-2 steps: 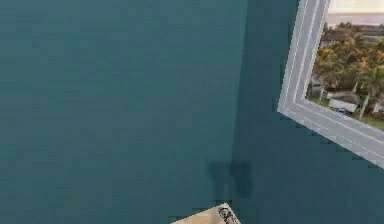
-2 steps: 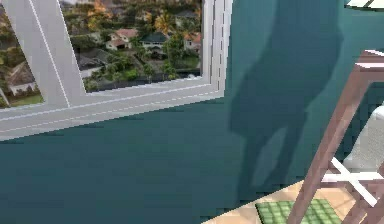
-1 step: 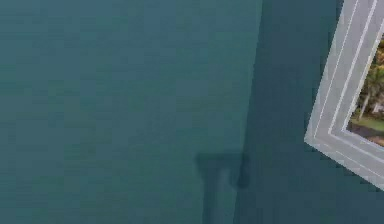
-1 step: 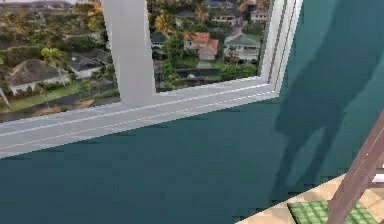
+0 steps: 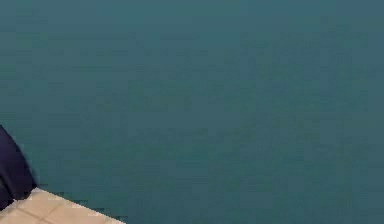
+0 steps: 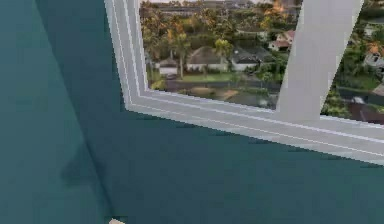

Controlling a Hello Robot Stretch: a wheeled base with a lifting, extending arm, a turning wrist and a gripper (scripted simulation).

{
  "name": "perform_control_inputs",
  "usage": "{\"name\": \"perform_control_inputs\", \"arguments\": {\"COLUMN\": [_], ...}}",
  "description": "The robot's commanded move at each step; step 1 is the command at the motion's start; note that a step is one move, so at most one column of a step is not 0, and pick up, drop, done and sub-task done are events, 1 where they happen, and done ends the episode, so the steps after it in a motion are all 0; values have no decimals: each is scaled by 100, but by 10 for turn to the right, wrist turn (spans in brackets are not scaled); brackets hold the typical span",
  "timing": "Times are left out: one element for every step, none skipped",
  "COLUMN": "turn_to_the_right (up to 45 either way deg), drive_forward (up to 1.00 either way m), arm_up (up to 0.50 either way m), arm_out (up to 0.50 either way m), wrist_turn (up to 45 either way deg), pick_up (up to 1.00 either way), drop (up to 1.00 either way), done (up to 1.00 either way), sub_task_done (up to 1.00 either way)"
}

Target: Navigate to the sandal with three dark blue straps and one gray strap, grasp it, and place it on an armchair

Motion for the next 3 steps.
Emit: {"name": "perform_control_inputs", "arguments": {"turn_to_the_right": [-240,0,0], "drive_forward": [0,0,0], "arm_up": [0,14,0], "arm_out": [0,0,48], "wrist_turn": [0,0,0], "pick_up": [0,0,0], "drop": [0,0,0], "done": [0,0,0], "sub_task_done": [0,0,0]}}
